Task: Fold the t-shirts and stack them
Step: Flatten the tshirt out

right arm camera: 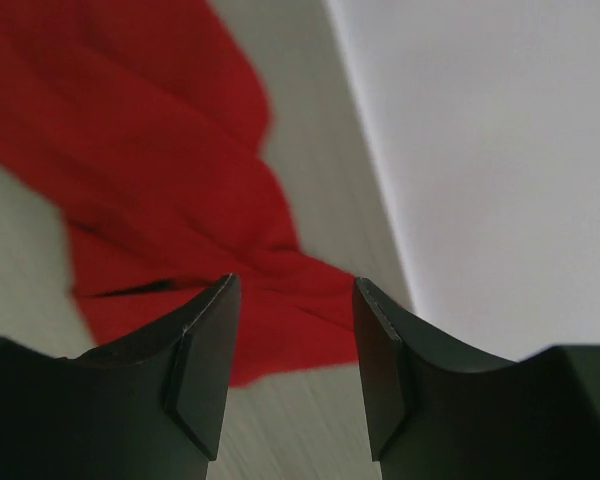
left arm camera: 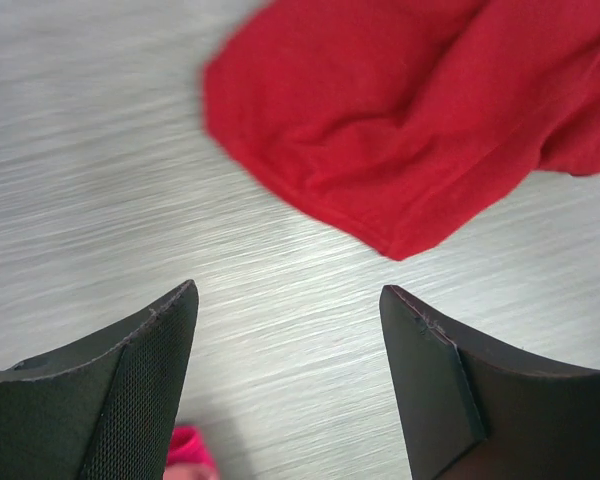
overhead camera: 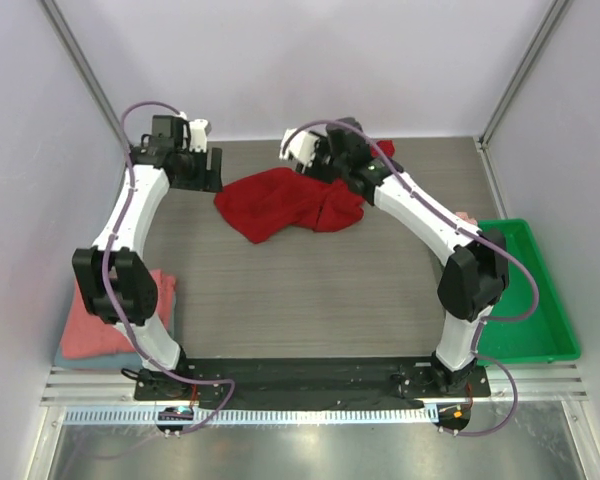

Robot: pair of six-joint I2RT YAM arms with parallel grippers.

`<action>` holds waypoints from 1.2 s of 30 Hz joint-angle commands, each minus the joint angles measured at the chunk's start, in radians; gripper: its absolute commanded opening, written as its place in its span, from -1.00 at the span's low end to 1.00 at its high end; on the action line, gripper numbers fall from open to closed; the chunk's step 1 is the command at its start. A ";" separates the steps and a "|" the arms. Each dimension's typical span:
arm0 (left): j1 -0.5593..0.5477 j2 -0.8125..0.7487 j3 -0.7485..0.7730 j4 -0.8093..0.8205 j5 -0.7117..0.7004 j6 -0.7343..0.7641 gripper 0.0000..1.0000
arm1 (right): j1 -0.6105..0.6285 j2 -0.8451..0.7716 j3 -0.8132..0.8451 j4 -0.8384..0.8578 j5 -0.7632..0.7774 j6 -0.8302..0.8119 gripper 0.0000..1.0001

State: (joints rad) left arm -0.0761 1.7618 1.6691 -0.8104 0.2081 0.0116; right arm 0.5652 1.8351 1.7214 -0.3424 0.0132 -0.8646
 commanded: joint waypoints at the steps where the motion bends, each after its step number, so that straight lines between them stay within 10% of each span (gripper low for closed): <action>1: 0.010 -0.083 -0.043 0.005 -0.096 0.034 0.50 | 0.079 -0.011 -0.066 -0.043 -0.255 -0.010 0.08; 21: 0.056 -0.249 -0.121 -0.015 -0.240 0.111 0.59 | 0.179 0.447 0.198 -0.104 -0.211 -0.157 0.16; 24: 0.062 -0.249 -0.126 -0.012 -0.240 0.108 0.59 | 0.179 0.483 0.228 -0.116 -0.199 -0.149 0.05; 29: 0.072 -0.236 -0.118 -0.003 -0.237 0.102 0.59 | 0.179 0.475 0.265 -0.139 -0.177 -0.148 -0.97; 36: 0.105 -0.217 -0.101 0.022 -0.246 0.074 0.59 | 0.180 0.331 0.411 -0.150 -0.203 -0.126 -0.97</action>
State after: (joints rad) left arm 0.0032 1.5467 1.5475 -0.8349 -0.0200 0.1078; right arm 0.7444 2.3260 2.0094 -0.5117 -0.1772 -1.0096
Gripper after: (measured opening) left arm 0.797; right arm 0.027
